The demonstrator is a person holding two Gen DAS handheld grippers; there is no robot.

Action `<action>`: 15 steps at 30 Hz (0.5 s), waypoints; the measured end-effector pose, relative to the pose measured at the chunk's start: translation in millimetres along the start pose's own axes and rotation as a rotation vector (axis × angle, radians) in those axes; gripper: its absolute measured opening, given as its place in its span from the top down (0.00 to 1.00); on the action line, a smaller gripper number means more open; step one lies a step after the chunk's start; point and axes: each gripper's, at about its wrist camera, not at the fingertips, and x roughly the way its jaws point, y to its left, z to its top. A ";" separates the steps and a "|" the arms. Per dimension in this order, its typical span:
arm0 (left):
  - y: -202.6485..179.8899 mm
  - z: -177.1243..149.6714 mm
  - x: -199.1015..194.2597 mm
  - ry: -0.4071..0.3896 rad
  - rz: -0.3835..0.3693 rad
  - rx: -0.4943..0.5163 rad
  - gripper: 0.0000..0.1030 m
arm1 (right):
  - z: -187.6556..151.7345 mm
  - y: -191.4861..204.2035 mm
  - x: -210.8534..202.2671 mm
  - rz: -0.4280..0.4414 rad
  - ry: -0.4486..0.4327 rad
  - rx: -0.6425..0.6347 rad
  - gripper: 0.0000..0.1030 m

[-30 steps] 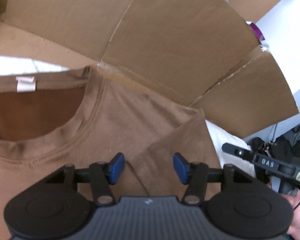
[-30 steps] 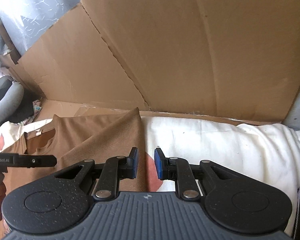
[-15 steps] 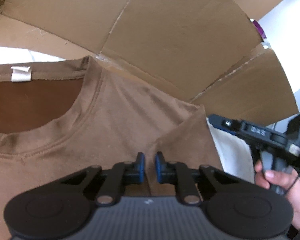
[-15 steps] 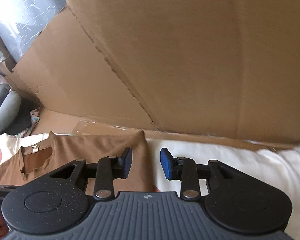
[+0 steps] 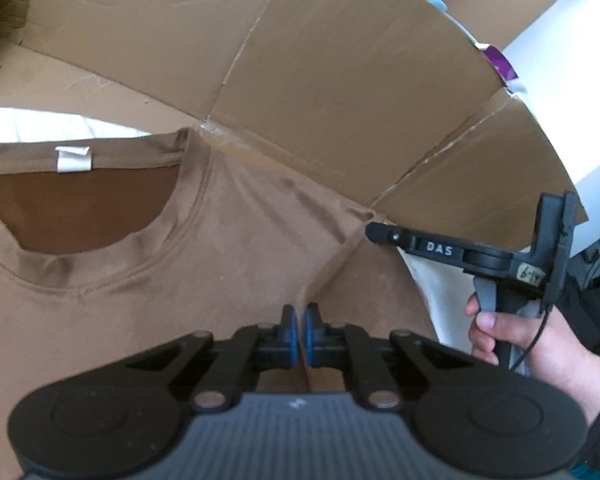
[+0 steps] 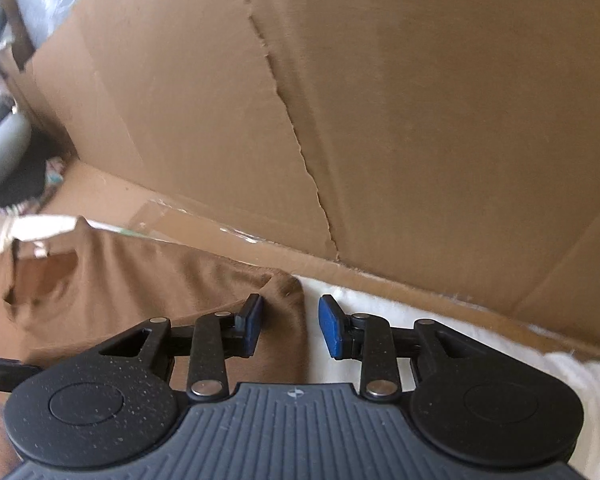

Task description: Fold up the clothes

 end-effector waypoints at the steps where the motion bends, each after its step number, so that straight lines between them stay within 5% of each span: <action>1: -0.6 0.7 2.0 0.000 0.006 0.004 0.96 | 0.7 -0.6 0.6 -0.012 -0.001 -0.005 0.66; 12: 18.1 3.1 28.0 0.028 0.060 -0.030 0.89 | 14.0 -10.5 -3.2 0.002 0.035 0.023 0.66; 15: 16.1 2.9 18.9 -0.011 0.089 -0.028 0.68 | 18.9 -19.0 -25.2 0.026 0.021 0.011 0.66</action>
